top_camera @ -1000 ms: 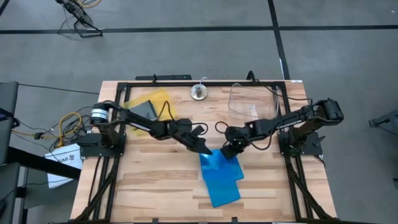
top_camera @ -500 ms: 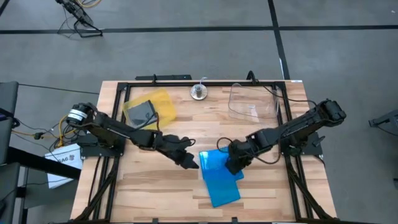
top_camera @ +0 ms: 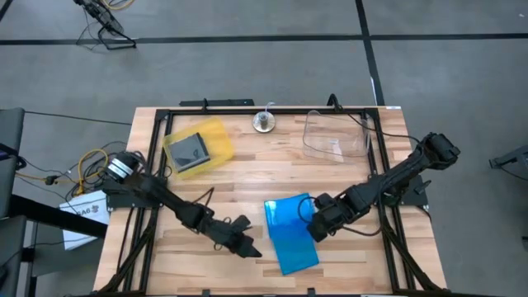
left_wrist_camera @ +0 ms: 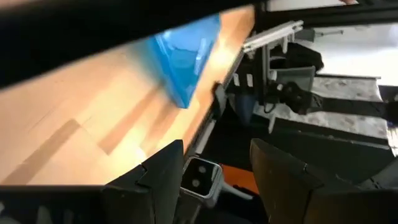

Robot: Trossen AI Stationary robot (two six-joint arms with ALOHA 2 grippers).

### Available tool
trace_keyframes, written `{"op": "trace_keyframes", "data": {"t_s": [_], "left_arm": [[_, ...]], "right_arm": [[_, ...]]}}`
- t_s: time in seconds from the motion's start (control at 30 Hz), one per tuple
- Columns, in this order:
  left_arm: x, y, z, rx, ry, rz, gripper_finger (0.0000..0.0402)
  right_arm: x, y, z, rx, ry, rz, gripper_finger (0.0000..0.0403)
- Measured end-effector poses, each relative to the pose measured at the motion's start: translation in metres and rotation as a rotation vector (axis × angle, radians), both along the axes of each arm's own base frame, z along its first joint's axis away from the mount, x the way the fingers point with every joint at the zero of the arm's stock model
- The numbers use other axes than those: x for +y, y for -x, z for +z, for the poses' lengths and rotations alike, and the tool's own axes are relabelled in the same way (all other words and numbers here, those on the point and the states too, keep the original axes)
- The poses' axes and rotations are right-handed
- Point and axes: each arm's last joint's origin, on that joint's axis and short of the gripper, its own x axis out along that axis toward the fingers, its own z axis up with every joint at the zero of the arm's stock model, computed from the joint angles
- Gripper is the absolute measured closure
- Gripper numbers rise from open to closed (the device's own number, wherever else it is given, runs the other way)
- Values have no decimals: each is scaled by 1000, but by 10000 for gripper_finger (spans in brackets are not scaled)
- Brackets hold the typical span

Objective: Pick & place jewel cases by type
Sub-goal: Put the blue CD case into the transparent bin

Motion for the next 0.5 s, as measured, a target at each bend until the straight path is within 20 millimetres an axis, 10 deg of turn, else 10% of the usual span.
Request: {"op": "trace_keyframes", "data": {"t_s": [0.5], "left_arm": [[-16, -29, -32, 39, -4, 184, 221]], "right_arm": [[0, 19, -34, 13, 40, 32, 403]]}}
